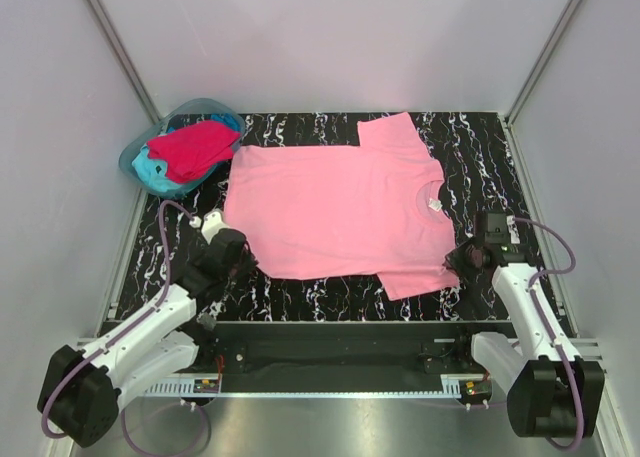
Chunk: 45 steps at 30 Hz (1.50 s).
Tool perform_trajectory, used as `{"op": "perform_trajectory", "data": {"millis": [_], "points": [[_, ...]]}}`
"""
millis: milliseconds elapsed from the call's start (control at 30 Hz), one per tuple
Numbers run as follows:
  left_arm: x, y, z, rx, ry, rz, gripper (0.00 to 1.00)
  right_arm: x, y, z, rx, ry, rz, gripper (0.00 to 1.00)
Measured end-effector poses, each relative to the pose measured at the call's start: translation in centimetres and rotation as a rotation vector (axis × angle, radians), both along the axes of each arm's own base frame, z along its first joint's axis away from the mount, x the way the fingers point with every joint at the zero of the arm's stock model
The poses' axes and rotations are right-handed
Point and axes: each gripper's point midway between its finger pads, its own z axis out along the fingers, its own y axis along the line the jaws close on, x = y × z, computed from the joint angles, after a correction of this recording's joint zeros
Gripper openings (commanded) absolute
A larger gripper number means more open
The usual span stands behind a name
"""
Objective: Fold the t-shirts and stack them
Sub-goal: Fold the tshirt
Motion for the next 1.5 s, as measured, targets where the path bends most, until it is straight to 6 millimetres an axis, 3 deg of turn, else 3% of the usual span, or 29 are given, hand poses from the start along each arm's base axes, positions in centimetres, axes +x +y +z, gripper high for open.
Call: {"op": "perform_trajectory", "data": {"millis": [133,400,833,1167,1333,1500], "points": [[0.0,0.1,0.6,0.000,-0.007,0.003,0.02,1.0,-0.1,1.4,-0.006,-0.031,-0.002,0.00],[0.9,-0.1,3.9,-0.033,-0.083,0.015,0.02,1.0,-0.8,1.1,-0.038,-0.018,-0.019,0.00],[0.5,0.6,4.1,-0.005,-0.070,0.029,0.03,2.6,-1.0,-0.1,-0.037,0.010,-0.052,0.00],[2.7,0.8,6.5,0.050,-0.092,0.072,0.02,7.3,-1.0,3.1,-0.027,-0.086,-0.068,0.00],[4.1,0.9,7.2,0.077,-0.094,0.096,0.02,9.0,-1.0,3.4,-0.018,-0.097,-0.080,0.00],[5.3,1.4,6.6,0.103,-0.074,0.130,0.02,10.0,-0.9,2.7,-0.003,-0.091,-0.093,0.00]]}}
